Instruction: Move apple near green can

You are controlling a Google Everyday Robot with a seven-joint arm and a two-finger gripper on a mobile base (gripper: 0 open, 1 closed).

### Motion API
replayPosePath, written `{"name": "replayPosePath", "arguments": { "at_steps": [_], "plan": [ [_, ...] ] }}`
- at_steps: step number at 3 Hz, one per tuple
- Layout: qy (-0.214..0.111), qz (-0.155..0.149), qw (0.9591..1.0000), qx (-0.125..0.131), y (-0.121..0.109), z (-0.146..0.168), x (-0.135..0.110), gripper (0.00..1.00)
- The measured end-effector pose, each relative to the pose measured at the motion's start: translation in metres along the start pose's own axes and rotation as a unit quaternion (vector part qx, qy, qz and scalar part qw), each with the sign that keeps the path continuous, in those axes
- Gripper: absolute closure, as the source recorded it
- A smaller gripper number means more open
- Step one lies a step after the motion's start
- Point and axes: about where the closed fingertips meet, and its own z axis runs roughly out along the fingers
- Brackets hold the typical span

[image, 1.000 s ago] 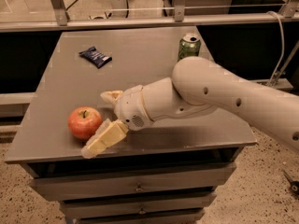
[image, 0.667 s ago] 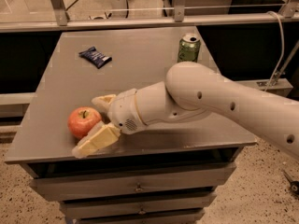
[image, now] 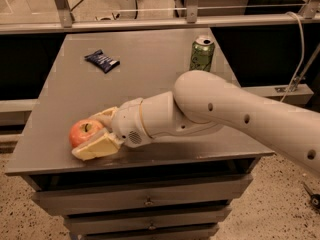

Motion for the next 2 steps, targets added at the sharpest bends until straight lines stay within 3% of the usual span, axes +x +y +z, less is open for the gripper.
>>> {"name": "replayPosePath", "arguments": {
  "at_steps": [1, 2],
  "plan": [
    [0.006, 0.009, 0.9993, 0.036, -0.015, -0.029, 0.007, 0.87],
    [0.03, 0.013, 0.9941, 0.103, -0.049, -0.109, 0.031, 1.0]
  ]
}}
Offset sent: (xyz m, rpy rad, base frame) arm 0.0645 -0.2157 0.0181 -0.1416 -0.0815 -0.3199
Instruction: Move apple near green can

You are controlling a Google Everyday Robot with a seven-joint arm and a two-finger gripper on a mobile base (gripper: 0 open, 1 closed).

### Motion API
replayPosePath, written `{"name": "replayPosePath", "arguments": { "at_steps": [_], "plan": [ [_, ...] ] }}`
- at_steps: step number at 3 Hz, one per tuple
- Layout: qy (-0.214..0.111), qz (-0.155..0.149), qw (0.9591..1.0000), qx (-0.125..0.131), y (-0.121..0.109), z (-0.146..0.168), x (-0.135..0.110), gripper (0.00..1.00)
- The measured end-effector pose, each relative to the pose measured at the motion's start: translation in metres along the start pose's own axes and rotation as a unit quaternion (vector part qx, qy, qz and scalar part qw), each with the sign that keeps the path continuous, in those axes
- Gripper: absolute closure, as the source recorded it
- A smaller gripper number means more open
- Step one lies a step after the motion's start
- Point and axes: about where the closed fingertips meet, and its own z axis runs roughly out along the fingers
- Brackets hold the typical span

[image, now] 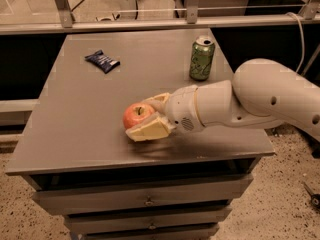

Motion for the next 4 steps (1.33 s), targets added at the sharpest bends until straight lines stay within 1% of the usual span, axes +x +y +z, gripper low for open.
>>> {"name": "replayPosePath", "arguments": {
  "at_steps": [1, 2, 3, 4],
  "plan": [
    [0.0, 0.0, 1.0, 0.0, 0.0, 0.0, 0.0, 1.0],
    [0.005, 0.002, 0.9991, 0.042, -0.013, -0.02, 0.003, 1.0],
    [0.022, -0.006, 0.9933, 0.113, -0.041, -0.069, 0.01, 1.0],
    [0.035, -0.009, 0.9822, 0.184, -0.076, -0.126, 0.028, 1.0]
  ]
}}
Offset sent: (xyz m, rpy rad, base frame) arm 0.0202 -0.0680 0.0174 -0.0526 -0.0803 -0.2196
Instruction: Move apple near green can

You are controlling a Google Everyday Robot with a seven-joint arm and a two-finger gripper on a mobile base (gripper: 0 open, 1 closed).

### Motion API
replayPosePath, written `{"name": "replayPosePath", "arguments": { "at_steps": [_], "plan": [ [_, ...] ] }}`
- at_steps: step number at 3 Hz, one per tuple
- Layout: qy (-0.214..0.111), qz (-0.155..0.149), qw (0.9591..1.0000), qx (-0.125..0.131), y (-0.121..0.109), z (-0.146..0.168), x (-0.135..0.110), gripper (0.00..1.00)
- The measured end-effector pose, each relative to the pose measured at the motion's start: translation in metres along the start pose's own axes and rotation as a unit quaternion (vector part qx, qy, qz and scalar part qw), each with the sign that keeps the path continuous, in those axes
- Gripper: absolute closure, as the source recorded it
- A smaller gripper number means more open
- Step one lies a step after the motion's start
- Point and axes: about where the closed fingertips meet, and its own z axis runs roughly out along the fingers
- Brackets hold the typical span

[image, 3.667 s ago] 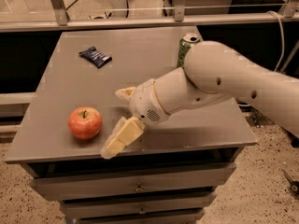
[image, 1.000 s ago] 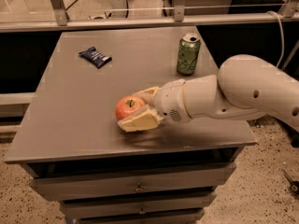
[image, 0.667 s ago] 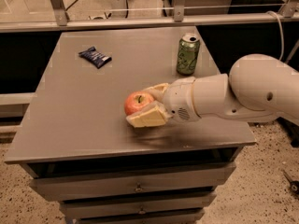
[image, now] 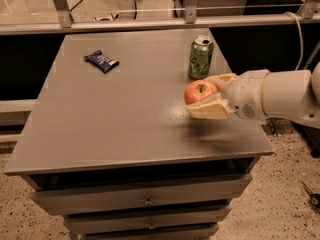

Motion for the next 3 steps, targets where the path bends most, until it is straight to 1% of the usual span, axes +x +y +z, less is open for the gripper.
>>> {"name": "replayPosePath", "arguments": {
  "at_steps": [1, 2, 3],
  "plan": [
    [0.005, 0.004, 0.9986, 0.053, -0.049, -0.027, 0.026, 1.0],
    [0.006, 0.009, 0.9964, 0.084, -0.094, -0.041, 0.045, 1.0],
    [0.002, 0.014, 0.9957, 0.092, -0.132, -0.037, 0.057, 1.0]
  ]
}}
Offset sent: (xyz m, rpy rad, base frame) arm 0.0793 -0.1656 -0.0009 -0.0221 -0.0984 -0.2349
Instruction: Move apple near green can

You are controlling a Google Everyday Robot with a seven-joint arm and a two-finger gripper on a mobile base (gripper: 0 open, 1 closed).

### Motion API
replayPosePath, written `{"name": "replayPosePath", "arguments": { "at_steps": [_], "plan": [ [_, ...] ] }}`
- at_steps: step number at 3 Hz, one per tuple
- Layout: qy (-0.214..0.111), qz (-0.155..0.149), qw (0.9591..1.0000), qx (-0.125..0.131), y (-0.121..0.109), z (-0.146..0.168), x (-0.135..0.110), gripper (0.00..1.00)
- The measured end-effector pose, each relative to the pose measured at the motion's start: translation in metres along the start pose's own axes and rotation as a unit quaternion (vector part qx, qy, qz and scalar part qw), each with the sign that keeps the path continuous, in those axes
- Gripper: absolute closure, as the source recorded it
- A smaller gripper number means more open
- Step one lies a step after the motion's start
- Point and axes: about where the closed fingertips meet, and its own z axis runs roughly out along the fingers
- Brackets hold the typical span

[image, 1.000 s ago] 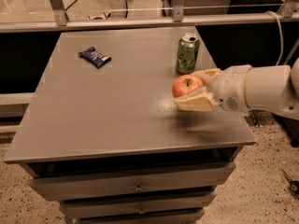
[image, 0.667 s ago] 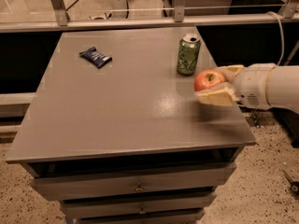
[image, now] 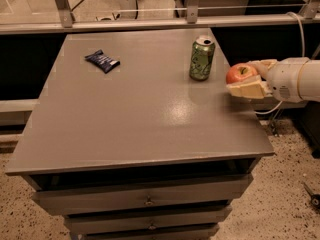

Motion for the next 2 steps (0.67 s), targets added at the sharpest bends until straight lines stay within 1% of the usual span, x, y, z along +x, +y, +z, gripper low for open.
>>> {"name": "replayPosePath", "arguments": {
  "at_steps": [1, 2],
  "plan": [
    [-0.011, 0.008, 0.9999, -0.009, -0.017, 0.025, 0.0, 1.0],
    [-0.026, 0.023, 0.9989, -0.031, -0.02, 0.053, -0.006, 1.0]
  ]
}}
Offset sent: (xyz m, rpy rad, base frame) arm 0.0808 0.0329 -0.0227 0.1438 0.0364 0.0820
